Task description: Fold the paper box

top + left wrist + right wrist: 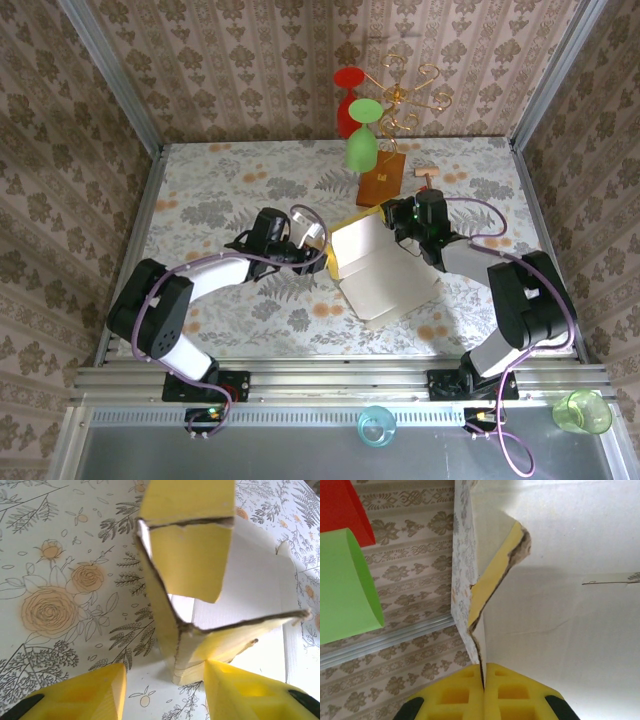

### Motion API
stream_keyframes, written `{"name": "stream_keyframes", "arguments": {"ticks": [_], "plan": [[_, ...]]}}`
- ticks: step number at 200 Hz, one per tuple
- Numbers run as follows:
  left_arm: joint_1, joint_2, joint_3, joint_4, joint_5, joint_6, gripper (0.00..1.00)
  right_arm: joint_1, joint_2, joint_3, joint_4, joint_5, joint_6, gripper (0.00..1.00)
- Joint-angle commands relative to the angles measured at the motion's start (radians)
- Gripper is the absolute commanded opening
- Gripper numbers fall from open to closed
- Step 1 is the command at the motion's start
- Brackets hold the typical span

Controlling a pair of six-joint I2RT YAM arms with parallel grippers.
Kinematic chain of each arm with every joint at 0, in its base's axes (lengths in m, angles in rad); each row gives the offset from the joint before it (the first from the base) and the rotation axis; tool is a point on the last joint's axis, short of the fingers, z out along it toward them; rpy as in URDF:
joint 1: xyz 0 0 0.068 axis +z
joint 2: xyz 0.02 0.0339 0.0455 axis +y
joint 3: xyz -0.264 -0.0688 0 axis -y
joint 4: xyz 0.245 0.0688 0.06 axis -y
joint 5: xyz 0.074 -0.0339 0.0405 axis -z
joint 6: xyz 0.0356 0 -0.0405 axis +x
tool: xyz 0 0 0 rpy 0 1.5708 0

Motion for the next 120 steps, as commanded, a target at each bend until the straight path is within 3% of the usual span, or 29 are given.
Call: {"name": "stream_keyframes", "arguments": {"ticks": [1,120], "plan": [[-0.011,-0.034,0.005,0.022,-0.02,0.035,0.46,-0.005,0.021,-0.024,0.149,-0.057,0.012,0.0],[-0.071,0.005,0.034,0.061,-0.15,-0.008,0.47,-0.006,0.073,-0.061,0.264,-0.07,0.073,0.0]]}}
